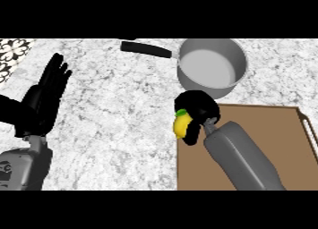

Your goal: Pick the lemon from the tray and place it in the pot

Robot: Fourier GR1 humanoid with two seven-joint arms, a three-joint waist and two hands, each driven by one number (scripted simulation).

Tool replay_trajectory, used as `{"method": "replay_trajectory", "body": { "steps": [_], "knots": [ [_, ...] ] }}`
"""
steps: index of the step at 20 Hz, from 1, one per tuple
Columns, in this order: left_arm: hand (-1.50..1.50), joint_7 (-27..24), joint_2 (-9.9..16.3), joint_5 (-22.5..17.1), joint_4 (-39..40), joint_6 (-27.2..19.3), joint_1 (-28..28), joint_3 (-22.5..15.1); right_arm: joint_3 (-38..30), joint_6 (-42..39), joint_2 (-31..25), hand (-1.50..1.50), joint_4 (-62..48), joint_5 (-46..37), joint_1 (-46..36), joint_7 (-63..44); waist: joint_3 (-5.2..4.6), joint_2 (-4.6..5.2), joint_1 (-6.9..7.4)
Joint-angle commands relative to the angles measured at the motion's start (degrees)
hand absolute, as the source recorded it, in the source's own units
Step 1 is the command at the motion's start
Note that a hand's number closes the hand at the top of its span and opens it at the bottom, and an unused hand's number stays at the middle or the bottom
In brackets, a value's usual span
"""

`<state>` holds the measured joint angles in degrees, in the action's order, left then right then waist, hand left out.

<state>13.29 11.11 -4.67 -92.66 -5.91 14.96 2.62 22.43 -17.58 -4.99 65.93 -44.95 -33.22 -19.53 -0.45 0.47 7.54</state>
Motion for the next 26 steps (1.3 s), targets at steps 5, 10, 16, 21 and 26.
{"method": "replay_trajectory", "body": {
  "steps": [5, 10, 16, 21, 26],
  "knots": [
    [0.0, 0.21, -1.38, -0.21, 1.63, 1.4, 2.29, -2.41, 8.96, 11.73, 4.87, 1.5, 1.74, 6.11, -10.87, -21.01, 0.31, 0.36, 3.79],
    [0.0, -0.26, -1.62, 0.85, 3.04, 0.39, 2.88, -2.29, 10.39, 26.88, 4.96, 1.5, 5.31, 2.15, -19.31, -32.37, 0.22, -0.43, 2.42],
    [0.0, 0.59, -1.32, 0.58, 4.31, -0.21, 4.67, -1.08, 14.92, 39.11, 4.98, 1.5, 3.7, -5.6, -30.21, -47.57, 0.13, -0.48, 0.62],
    [0.0, 0.14, -1.04, 1.46, 3.68, -1.29, 3.73, -0.54, 16.69, 40.91, 4.97, 1.5, 0.57, -9.03, -37.3, -57.6, 0.16, -0.72, -0.65],
    [0.0, -0.12, -0.73, 1.11, 4.06, -1.36, 3.71, 0.4, 16.5, 46.03, 4.96, 1.5, -3.12, -8.82, -37.74, -59.11, 0.25, -0.08, -1.76]
  ]
}}
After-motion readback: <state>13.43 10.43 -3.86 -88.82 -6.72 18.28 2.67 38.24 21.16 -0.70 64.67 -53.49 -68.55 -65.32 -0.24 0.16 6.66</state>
